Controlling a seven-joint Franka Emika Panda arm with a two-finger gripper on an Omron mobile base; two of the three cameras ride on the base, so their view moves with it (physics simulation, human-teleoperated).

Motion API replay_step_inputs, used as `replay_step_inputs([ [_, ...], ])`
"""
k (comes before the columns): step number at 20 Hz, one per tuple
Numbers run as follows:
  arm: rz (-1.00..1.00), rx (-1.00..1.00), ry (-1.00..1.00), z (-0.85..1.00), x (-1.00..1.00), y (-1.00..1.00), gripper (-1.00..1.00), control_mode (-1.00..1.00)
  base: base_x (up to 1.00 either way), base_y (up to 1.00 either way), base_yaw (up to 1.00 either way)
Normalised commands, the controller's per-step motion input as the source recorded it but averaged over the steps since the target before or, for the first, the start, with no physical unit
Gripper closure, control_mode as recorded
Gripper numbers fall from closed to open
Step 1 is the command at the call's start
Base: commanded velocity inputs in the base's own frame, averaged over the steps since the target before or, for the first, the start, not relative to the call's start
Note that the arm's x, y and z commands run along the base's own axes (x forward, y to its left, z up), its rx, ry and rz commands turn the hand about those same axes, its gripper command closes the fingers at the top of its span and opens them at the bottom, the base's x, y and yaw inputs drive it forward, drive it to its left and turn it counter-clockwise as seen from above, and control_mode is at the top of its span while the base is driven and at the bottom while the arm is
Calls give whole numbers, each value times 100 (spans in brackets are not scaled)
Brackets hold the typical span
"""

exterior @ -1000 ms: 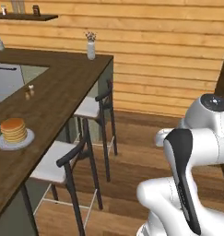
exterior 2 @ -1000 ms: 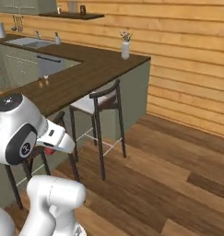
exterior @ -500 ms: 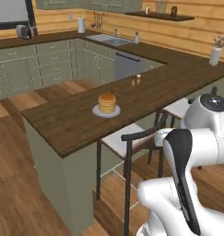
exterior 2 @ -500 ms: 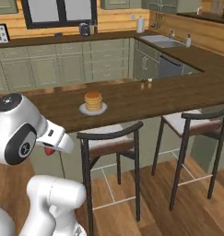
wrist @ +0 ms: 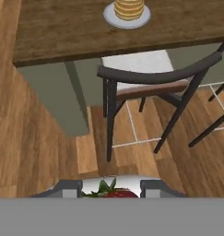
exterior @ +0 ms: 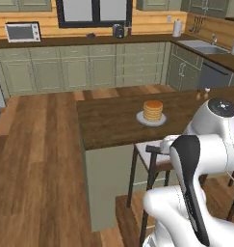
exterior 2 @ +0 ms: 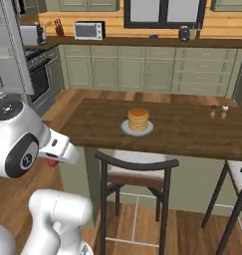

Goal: Take the strawberry from the fridge and place it on top of the pancake, located on the dining counter.

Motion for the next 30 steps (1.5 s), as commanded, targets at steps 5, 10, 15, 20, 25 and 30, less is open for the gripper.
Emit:
replay_step_inputs([
  [5, 0, 0, 0, 0, 0, 0, 100, 100, 43, -97, 3],
  [10, 0, 0, 0, 0, 0, 0, 100, 100, 68, -13, -11],
  [15, 0, 0, 0, 0, 0, 0, 100, 100, 66, 50, 1],
  [20, 0, 0, 0, 0, 0, 0, 100, 100, 41, 55, 0],
  [25, 0, 0, 0, 0, 0, 0, 100, 100, 17, 51, 1],
  [30, 19, 0, -2, 11, 78, 31, 100, -100, 0, 0, 0],
])
